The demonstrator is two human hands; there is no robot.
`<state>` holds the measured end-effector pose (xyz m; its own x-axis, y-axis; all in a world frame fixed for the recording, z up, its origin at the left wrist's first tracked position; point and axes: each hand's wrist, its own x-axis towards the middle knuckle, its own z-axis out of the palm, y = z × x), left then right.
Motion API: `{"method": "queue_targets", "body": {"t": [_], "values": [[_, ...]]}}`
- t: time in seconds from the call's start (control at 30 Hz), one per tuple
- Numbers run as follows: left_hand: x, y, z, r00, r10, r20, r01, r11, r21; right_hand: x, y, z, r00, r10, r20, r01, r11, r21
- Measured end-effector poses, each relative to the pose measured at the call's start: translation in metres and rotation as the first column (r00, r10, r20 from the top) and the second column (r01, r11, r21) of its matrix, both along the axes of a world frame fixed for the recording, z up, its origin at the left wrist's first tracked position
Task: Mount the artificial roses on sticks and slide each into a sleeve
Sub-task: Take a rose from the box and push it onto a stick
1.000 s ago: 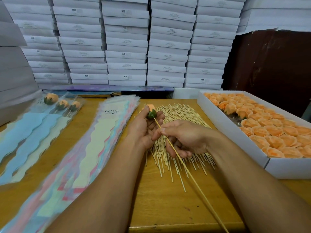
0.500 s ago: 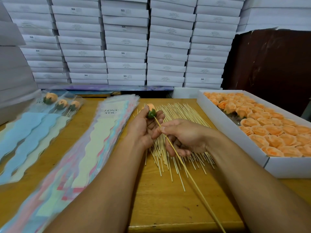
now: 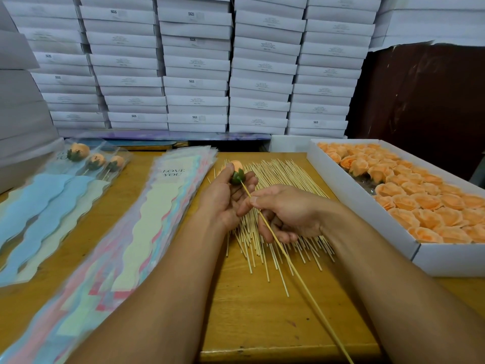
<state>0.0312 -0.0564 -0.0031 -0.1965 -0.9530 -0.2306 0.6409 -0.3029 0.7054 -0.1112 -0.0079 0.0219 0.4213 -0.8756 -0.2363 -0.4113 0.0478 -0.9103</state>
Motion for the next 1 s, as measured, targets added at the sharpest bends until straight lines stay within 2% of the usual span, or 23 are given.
{"method": "queue_targets", "body": {"t": [0.6,0.9,1.0], "values": [[0.003,0.0,-0.001,0.997,-0.049,0.059,0.051,0.998,-0.031,0.001,-0.001,-0.001,0.998,-0.057,0.012,0.057,0.998,-0.018],[0.0,0.001,0.0,0.995,0.02,0.1,-0.015,0.998,-0.053,0.005,-0.01,-0.009,0.947,-0.293,0.135,0.307,0.946,-0.106],[0.0,0.002,0.0,0.994,0.018,0.11,-0.011,0.998,-0.065,0.005,-0.012,-0.011,0.937,-0.317,0.147,0.334,0.936,-0.111]]}}
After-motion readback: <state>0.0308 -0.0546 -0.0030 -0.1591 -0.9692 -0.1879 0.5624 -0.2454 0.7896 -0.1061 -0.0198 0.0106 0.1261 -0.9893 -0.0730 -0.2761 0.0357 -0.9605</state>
